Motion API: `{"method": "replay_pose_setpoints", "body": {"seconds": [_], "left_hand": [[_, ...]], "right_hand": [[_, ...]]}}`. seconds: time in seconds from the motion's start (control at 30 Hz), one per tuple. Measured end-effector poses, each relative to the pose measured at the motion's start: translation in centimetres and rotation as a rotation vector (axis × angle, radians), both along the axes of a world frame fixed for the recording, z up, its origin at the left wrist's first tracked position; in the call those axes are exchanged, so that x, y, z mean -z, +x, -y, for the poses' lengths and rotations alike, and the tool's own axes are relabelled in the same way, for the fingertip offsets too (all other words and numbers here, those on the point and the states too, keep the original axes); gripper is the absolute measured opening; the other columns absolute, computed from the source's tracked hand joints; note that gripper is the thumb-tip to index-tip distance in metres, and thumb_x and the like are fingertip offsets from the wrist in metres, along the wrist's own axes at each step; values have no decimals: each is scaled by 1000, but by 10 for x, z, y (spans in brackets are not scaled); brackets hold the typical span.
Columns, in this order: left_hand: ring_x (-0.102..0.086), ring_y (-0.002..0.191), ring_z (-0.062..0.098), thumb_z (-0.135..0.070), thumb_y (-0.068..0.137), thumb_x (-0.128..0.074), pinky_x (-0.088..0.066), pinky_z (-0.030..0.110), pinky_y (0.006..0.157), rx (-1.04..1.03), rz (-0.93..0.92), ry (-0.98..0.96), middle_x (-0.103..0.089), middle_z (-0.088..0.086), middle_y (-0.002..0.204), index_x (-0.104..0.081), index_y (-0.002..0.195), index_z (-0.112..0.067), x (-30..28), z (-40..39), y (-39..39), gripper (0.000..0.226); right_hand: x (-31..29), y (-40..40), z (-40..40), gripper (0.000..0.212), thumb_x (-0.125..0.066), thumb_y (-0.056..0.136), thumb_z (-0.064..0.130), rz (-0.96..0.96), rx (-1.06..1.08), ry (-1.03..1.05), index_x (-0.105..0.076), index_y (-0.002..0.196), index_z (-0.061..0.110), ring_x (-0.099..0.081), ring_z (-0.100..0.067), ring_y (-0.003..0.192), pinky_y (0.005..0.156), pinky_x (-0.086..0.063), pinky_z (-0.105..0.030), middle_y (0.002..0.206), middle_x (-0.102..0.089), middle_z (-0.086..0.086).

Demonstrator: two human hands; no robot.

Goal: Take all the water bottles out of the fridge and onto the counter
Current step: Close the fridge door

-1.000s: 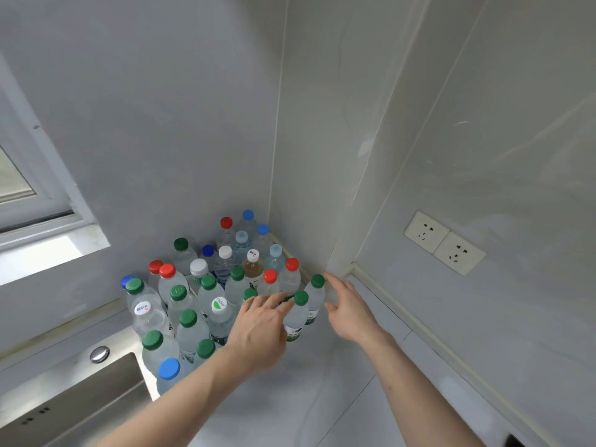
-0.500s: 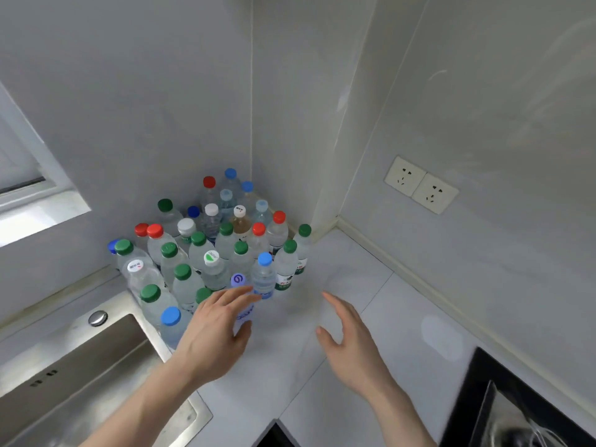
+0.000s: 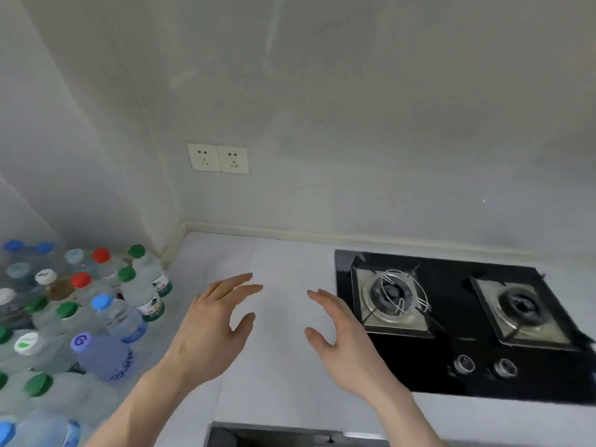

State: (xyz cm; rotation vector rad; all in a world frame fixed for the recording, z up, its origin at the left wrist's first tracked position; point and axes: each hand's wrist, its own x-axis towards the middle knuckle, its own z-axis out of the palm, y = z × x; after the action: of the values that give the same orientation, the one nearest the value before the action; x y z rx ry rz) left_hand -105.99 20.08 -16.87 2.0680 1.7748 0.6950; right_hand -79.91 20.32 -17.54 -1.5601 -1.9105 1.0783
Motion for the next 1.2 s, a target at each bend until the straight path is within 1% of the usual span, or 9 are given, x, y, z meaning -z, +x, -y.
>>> {"method": "replay_pose_setpoints", "body": {"seconds": [0.2,0.37,0.47,0.57,0.7,0.77,0.87,1.03,1.2], "left_hand": [[-39,139,4,-27,94,-68,-35,34,116,242,-6,35,-41,-31,151,-57,138,-44,-18,5,104,48],[-39,137,1,-28,95,-68,-35,35,118,443,16,42,-41,-33,148,-57,137,-45,-20,41,198,48],[-40,138,2,-29,93,-70,-42,38,113,566,43,30,-42,-31,149,-58,137,-44,-21,76,257,48],[-35,142,0,-32,93,-69,-39,40,117,684,48,27,-40,-31,152,-57,138,-44,-22,116,313,48],[-36,141,-2,-33,93,-70,-32,39,120,881,22,38,-39,-32,151,-55,139,-45,-29,169,398,50],[-36,140,-3,-36,94,-69,-31,36,119,974,28,30,-39,-32,151,-54,138,-47,-35,191,435,48],[-34,141,-3,-41,93,-64,-28,31,118,1127,26,50,-39,-31,151,-54,139,-47,-44,221,494,47],[-32,142,-5,-44,92,-62,-25,26,118,1343,-3,61,-37,-31,153,-52,140,-47,-55,249,581,50],[-37,140,-3,-48,89,-58,-28,28,116,1506,24,81,-41,-28,152,-54,139,-46,-71,270,662,51]], "right_hand": [[-15,111,70,58,-64,103,26,-39,275,79,-42,153,44,-27,15,146,122,-24,-13,158,-35,31],[-21,200,152,61,-63,101,19,-24,470,104,-42,152,46,-29,15,145,121,-33,-21,158,-34,30],[-27,252,214,69,-61,98,7,-21,584,108,-43,151,46,-41,13,137,96,-44,-9,159,-34,25],[-36,295,279,72,-60,96,6,3,707,87,-42,152,48,-66,-4,98,83,-45,-11,159,-33,26],[-49,349,376,73,-59,93,8,73,887,102,-41,152,48,-58,-5,119,98,-44,-15,160,-32,26],[-52,371,417,73,-59,93,11,109,969,125,-40,152,49,-52,11,123,102,-37,-10,159,-33,25],[-58,399,475,70,-60,94,11,145,1129,156,-41,153,45,-34,14,139,118,-33,-21,158,-35,26],[-68,433,542,65,-62,97,14,171,1362,220,-44,151,44,-36,11,140,112,-34,-13,154,-37,29],[-77,468,584,62,-67,95,15,214,1581,300,-49,149,40,-38,10,139,119,-39,-33,150,-42,27]]}}
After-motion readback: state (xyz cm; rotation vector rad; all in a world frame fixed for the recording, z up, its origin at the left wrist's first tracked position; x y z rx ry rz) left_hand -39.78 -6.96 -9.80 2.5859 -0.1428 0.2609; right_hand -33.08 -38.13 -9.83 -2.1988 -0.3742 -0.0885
